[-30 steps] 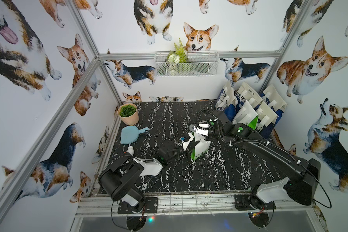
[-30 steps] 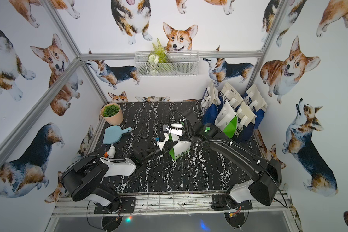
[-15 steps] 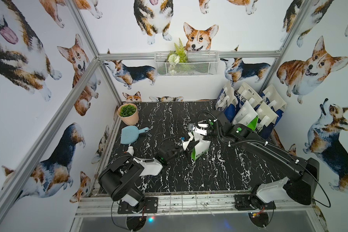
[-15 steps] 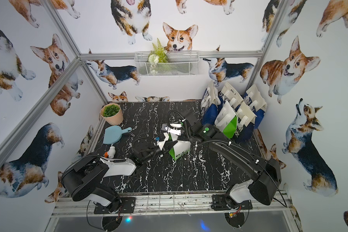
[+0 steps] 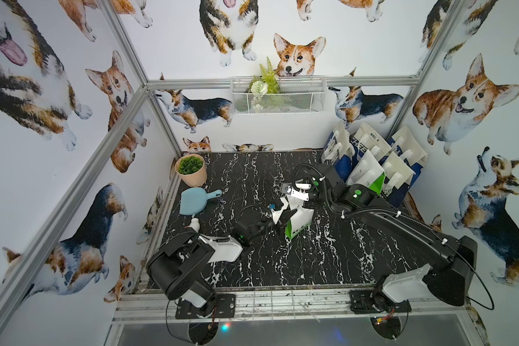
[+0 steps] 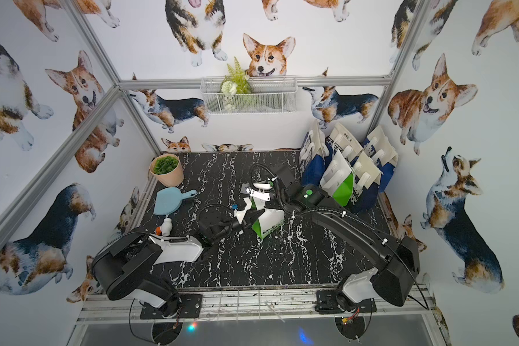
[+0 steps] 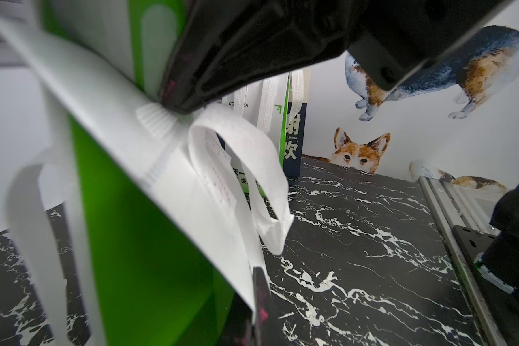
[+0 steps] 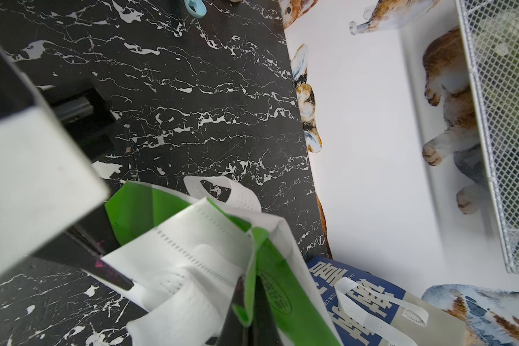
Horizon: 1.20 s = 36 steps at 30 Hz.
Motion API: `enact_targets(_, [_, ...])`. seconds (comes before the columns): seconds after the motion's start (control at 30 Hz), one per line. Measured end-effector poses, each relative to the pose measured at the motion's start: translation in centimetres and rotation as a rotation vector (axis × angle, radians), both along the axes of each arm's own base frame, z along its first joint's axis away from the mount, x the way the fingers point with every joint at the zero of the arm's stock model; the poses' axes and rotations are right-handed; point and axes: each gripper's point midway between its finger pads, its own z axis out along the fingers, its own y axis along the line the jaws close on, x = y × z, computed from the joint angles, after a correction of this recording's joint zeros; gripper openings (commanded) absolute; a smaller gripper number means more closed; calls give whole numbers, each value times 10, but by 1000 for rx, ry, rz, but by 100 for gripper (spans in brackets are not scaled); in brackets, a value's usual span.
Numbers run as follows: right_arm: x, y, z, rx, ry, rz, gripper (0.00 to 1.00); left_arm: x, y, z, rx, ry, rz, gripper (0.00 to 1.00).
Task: Open the takeout bag
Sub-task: Open the takeout bag at the center of the board.
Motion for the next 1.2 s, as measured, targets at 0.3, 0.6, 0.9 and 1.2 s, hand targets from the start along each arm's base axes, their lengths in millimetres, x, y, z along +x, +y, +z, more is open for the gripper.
enact_targets(0.3, [6, -2, 25, -2, -60, -6, 0, -1, 0, 2, -3, -4, -3, 0])
enact_targets(0.6, [10, -5, 38, -31, -105, -6, 0, -3, -2, 2, -2, -3, -19, 0])
enact_targets(0.9, [17, -9, 39, -116, -145, 15, 0, -4, -2, 1, 1, 0, -24, 0])
enact_targets(1.2, [22, -10, 47, -126, -161, 17, 0, -6, -3, 0, 6, 3, -40, 0])
